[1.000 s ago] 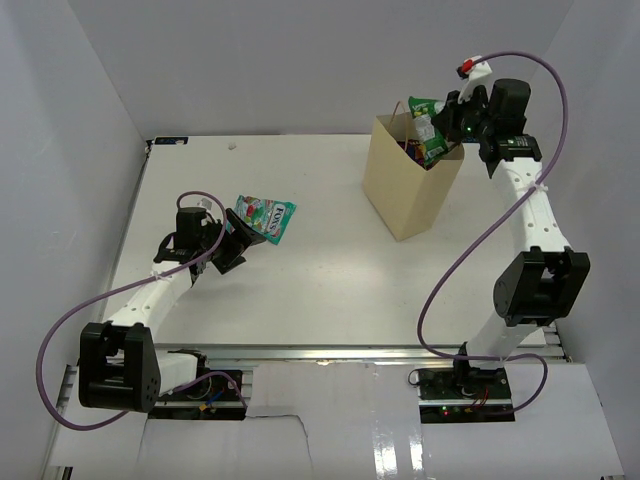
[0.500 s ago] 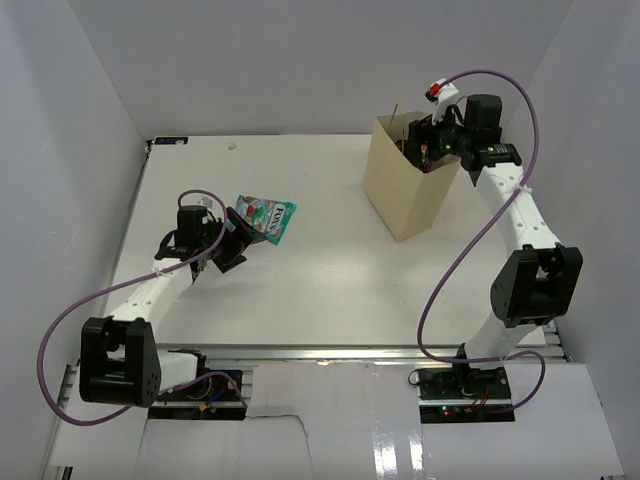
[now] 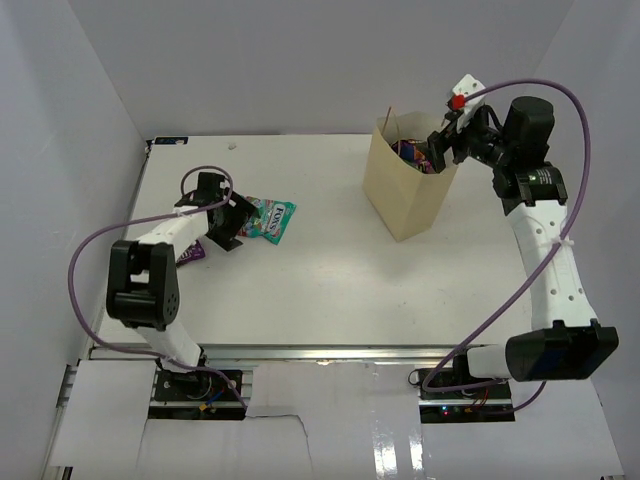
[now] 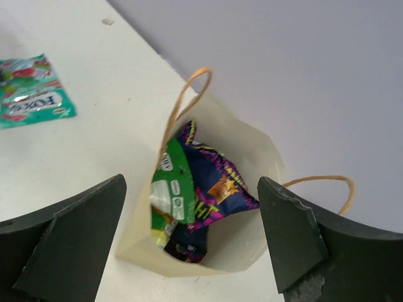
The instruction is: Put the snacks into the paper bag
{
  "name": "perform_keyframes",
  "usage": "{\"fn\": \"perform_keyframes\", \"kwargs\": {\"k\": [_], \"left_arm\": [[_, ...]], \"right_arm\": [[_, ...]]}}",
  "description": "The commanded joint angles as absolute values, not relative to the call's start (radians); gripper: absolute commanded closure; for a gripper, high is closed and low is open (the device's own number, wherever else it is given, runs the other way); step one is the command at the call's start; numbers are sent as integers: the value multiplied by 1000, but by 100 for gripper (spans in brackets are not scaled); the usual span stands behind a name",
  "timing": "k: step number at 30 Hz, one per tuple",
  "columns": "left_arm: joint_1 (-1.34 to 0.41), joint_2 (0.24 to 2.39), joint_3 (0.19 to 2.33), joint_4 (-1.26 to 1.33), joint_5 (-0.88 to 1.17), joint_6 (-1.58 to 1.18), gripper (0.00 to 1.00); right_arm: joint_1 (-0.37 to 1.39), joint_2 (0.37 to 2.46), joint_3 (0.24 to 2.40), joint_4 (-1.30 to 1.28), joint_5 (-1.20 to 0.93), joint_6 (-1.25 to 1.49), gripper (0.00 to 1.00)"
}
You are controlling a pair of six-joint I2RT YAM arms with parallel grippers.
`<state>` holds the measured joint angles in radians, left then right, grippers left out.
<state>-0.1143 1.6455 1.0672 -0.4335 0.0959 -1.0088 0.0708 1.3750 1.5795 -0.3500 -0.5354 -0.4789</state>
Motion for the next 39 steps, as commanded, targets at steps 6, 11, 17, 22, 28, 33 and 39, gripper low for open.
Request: {"fn": "perform_keyframes", "kwargs": {"k": [6, 11, 17, 22, 28, 33, 39], "left_arm": [[-137, 1934, 1302, -496, 17, -1054, 9], [-137, 2005, 1332, -494, -17, -1048, 35], [-135, 1987, 1281, -421, 0, -935, 79], [-135, 1853, 1209, -227, 188, -709, 100], [-152, 1630, 1080, -22, 521, -526, 100], [-186, 1494, 987, -9, 666, -502, 100], [-227, 1344, 845, 57, 735, -564, 100]], "right_arm": [[57, 1270, 1376, -391, -733, -548, 9], [57, 1227, 1335, -419, -805, -568, 9], [58, 1195, 1342, -506, -1052, -669, 6], [92, 1204, 1333, -511, -1114, -641, 6], [247, 1244, 1289, -454, -1014, -459, 9], [414, 1382, 1301, -353, -889, -224, 6], [558, 1550, 1310, -206, -469, 205, 10]]}}
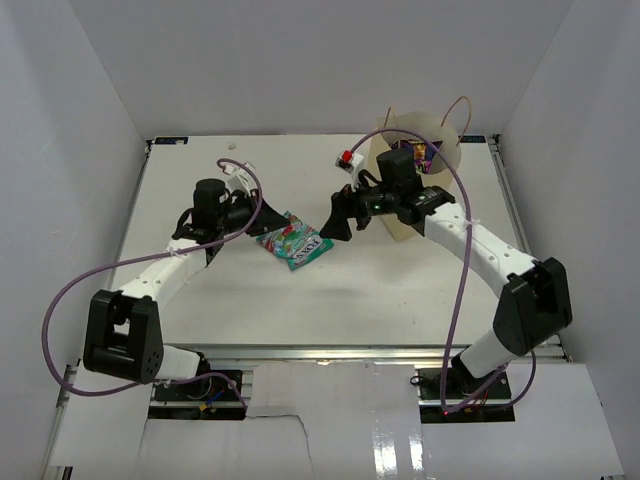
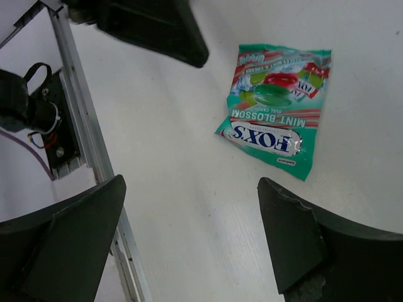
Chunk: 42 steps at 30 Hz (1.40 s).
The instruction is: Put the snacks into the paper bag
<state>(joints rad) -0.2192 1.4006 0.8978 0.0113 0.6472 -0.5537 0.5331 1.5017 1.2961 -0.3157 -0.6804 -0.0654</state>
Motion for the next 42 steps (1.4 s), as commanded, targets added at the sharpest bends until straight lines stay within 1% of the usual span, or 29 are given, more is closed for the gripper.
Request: {"fn": "perform_keyframes", "kwargs": {"k": [1, 3, 5, 6, 7, 9, 10, 12, 14, 16, 19, 23, 26, 28, 31, 33, 36, 37, 39, 40, 42], "left_arm": [[-233, 1330, 816, 63, 744, -574, 100], [-233, 1301, 790, 52, 729, -586, 100], [-233, 1299, 781, -64, 619, -595, 98], [-233, 1313, 778, -105, 573, -613, 81], [-235, 1321, 775, -186, 463, -644, 64], [-233, 1335, 726, -192, 430, -728, 32], [-235, 1333, 710, -192, 410, -761, 26], [-233, 1339, 678, -184, 341, -823, 18], [-233, 1359, 690, -206, 255, -854, 15], [-233, 1412, 732, -207, 218, -876, 13], [-233, 1514, 796, -199, 172, -893, 12], [-233, 1647, 871, -181, 167, -931, 12], [-238, 1741, 943, -231, 146, -992, 12], [-239, 1788, 1006, -317, 110, -1029, 12], [-244, 1851, 1032, -307, 146, -1035, 15], [-247, 1885, 1038, -295, 156, -1032, 26], [-249, 1917, 1031, -256, 208, -993, 46], [-247, 1921, 1022, -197, 250, -971, 62], [-249, 1913, 980, -96, 282, -902, 75], [-249, 1899, 964, -68, 294, -884, 83], [-249, 1890, 939, -8, 333, -845, 86]], "right_arm": [[563, 1572, 1319, -203, -500, 222, 10], [590, 1615, 1338, -210, -480, 197, 10], [626, 1643, 1344, -222, -395, 141, 10], [633, 1655, 1348, -227, -374, 126, 10], [649, 1669, 1353, -239, -327, 118, 10], [655, 1703, 1361, -248, -313, 109, 10], [655, 1704, 1359, -250, -307, 113, 10], [653, 1689, 1347, -241, -293, 120, 10], [655, 1661, 1318, -232, -279, 121, 10], [653, 1635, 1284, -224, -261, 115, 10], [653, 1617, 1253, -219, -247, 110, 10], [650, 1585, 1224, -215, -241, 110, 10], [650, 1575, 1201, -213, -236, 112, 10], [650, 1574, 1190, -210, -241, 117, 10], [649, 1578, 1180, -207, -250, 132, 10], [649, 1582, 1181, -207, -256, 135, 10], [649, 1582, 1186, -209, -265, 137, 10], [649, 1580, 1186, -207, -268, 137, 9], [649, 1578, 1183, -212, -278, 135, 9], [649, 1572, 1180, -210, -279, 133, 9], [649, 1568, 1174, -212, -293, 115, 9]]}}
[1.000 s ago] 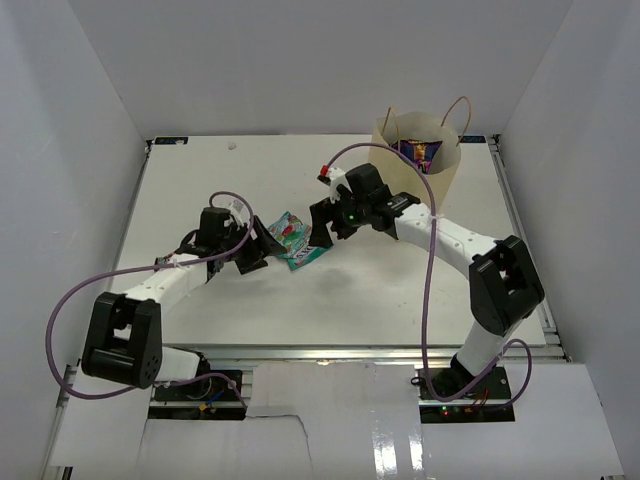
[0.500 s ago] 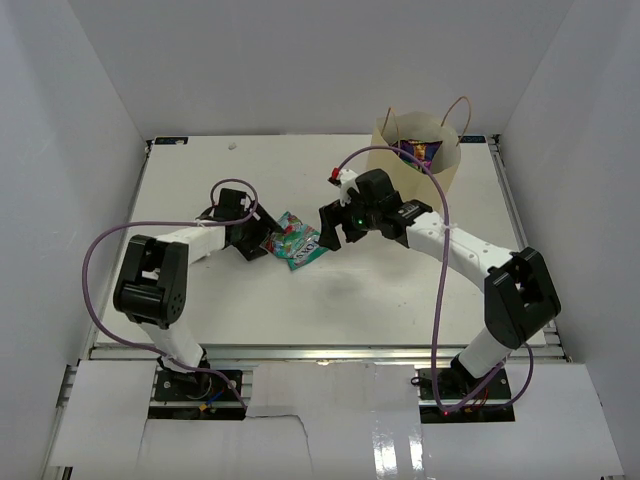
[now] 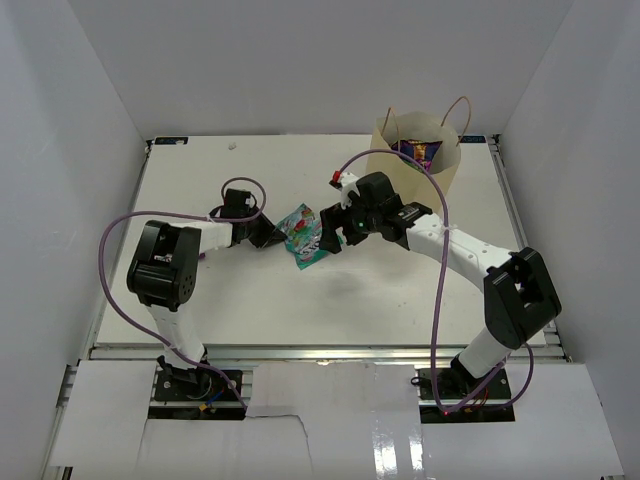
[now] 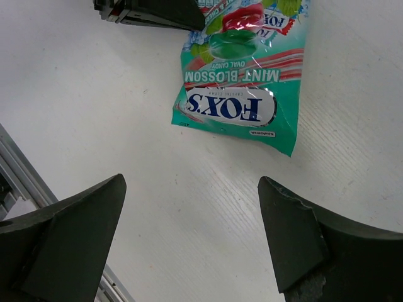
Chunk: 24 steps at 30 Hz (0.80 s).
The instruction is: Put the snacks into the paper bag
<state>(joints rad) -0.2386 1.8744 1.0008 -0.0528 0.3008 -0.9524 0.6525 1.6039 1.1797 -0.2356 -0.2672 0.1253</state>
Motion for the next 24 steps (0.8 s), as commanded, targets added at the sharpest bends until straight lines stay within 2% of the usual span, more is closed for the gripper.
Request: {"fn": "perform_keyframes", "kwargs": {"k": [1, 10, 18, 24], "left_arm": [[-249, 1888, 937, 23, 351, -810, 88], [-247, 1812, 874, 187, 623, -624, 95], [-247, 1772, 756, 252, 719, -600, 96], [-247, 1772, 707, 301, 722, -626, 96]], "right_arm": [[649, 1565, 1167, -210, -298, 107, 9], [649, 1656, 1161, -215, -295, 89, 10], [650, 1871, 1308, -279, -60, 199, 10], [649, 1925, 1302, -285, -221, 239, 9]]}}
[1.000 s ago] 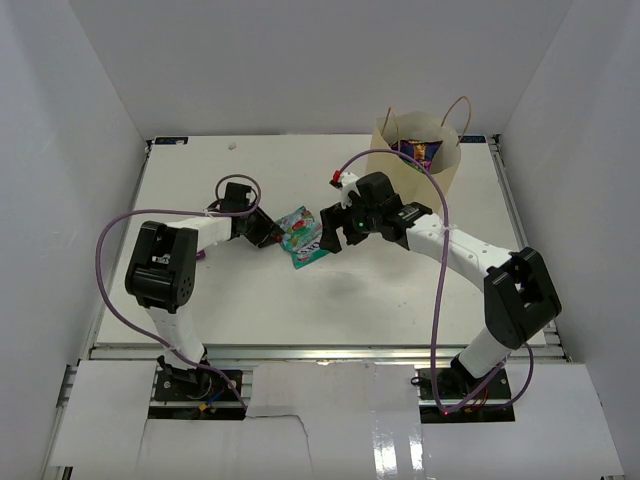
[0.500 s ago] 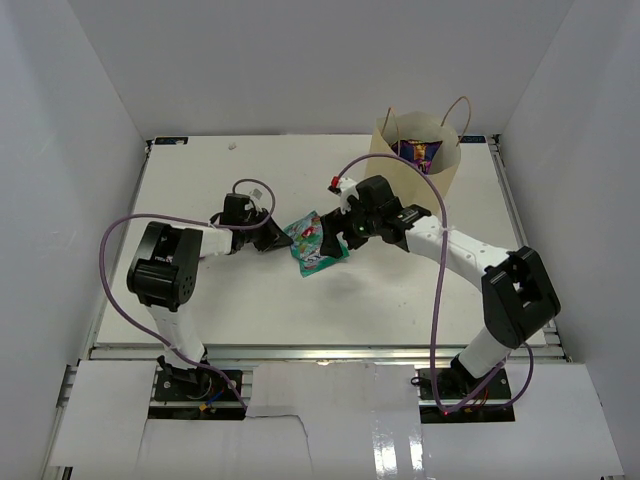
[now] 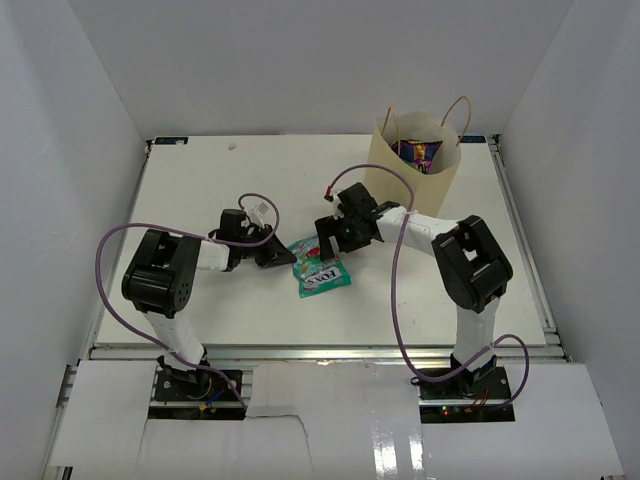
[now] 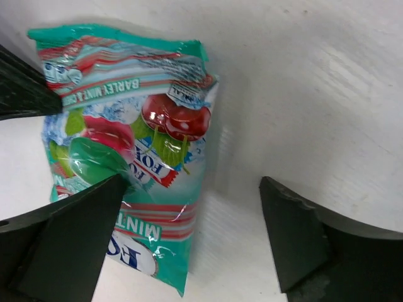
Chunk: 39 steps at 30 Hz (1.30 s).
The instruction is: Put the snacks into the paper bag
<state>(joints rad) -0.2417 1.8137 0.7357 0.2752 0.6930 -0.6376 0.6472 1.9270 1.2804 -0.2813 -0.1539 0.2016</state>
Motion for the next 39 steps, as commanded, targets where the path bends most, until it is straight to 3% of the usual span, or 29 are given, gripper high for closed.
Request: {"fn": "perform_keyframes", "kwargs": {"k": [1, 2, 3, 4, 6, 9, 11, 12, 16, 20, 23, 29, 33, 39], "left_arm": [[-247, 1764, 704, 310, 730, -629, 96], [-247, 1758, 703, 324, 735, -638, 96], [-248, 1750, 703, 331, 739, -641, 96], [-247, 1738, 704, 336, 744, -644, 96], [-247, 1726, 709, 350, 761, -650, 96], [-247, 1694, 703, 379, 778, -675, 94], [-247, 1664, 696, 388, 793, -690, 91], [-247, 1654, 695, 391, 795, -693, 89], [-247, 1589, 684, 393, 785, -716, 72], [-245, 1475, 681, 391, 769, -727, 48], [-247, 1413, 698, 391, 768, -723, 41], [-241, 1252, 799, 299, 701, -660, 22], [-233, 1136, 888, 158, 569, -565, 2], [-229, 1029, 1003, -73, 295, -456, 2]], "right_arm": [[649, 1925, 1296, -275, -247, 241, 4], [649, 1922, 1289, -269, -299, 239, 1], [649, 1921, 1282, -264, -328, 238, 6], [650, 1918, 1264, -256, -356, 238, 17], [649, 1910, 1241, -218, -435, 250, 29], [649, 1910, 1233, -202, -498, 249, 63], [647, 1892, 1242, -204, -521, 236, 76], [647, 1881, 1243, -204, -523, 224, 91], [637, 1783, 1230, -192, -534, 169, 92], [598, 1619, 1221, -175, -662, 11, 92], [554, 1508, 1241, -176, -771, -124, 92], [457, 1414, 1426, -221, -834, -206, 92], [367, 1391, 1615, -219, -792, -207, 92], [234, 1405, 1830, -209, -608, -213, 92]]}}
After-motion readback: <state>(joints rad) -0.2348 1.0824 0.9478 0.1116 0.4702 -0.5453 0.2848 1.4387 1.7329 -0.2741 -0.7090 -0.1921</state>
